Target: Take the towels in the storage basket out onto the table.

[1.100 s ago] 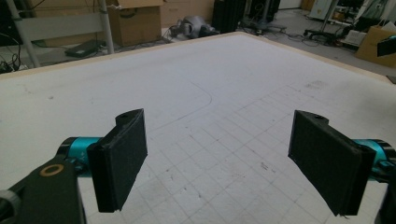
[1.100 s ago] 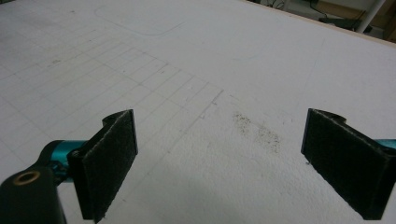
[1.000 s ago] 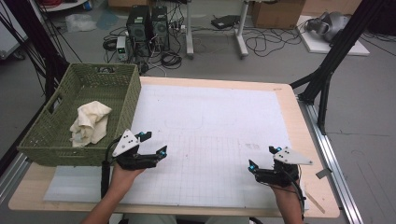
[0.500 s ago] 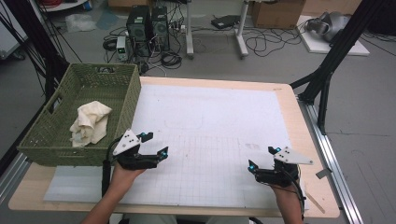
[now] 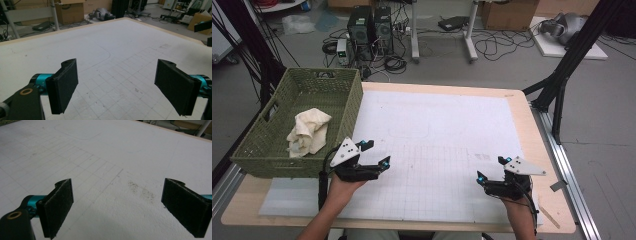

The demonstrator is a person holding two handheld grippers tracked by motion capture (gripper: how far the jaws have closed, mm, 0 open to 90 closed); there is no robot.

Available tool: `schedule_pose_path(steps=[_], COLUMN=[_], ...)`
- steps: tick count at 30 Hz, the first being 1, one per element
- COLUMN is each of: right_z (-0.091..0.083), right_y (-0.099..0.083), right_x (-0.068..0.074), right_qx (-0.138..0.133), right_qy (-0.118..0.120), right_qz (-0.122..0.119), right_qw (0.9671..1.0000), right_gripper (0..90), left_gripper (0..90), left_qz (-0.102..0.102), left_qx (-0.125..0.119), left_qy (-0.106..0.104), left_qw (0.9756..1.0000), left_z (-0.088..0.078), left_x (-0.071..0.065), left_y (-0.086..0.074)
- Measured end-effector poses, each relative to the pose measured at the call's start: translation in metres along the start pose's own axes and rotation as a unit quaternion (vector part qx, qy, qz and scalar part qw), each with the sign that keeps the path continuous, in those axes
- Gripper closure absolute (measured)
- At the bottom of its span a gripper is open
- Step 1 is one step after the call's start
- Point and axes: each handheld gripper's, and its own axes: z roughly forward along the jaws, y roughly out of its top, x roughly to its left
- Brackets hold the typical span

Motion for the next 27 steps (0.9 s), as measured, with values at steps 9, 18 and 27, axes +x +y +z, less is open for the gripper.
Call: schedule_pose_path(steps=[9,18,27], right_z=[-0.002,0.000,0.000], right_y=[0.001,0.001,0.001], right_x=[0.000,0.002,0.002], right_qx=[-0.002,0.000,0.001], right_qy=[-0.001,0.010,0.011], right_qz=[0.000,-0.002,-0.002], right_qw=[1.0000,0.9999,0.9999], right_gripper=[9.8,9.9,9.9], left_gripper=[19.1,19.2,19.1], left_qz=[-0.002,-0.005,-0.006], left_qx=[-0.011,-0.017,-0.039], left_qy=[-0.007,-0.016,-0.007], left_qw=[0.9999,0.9997,0.9992], left_z=[-0.007,-0.020,-0.039], left_x=[0.004,0.014,0.036], left_y=[0.019,0.041,0.067])
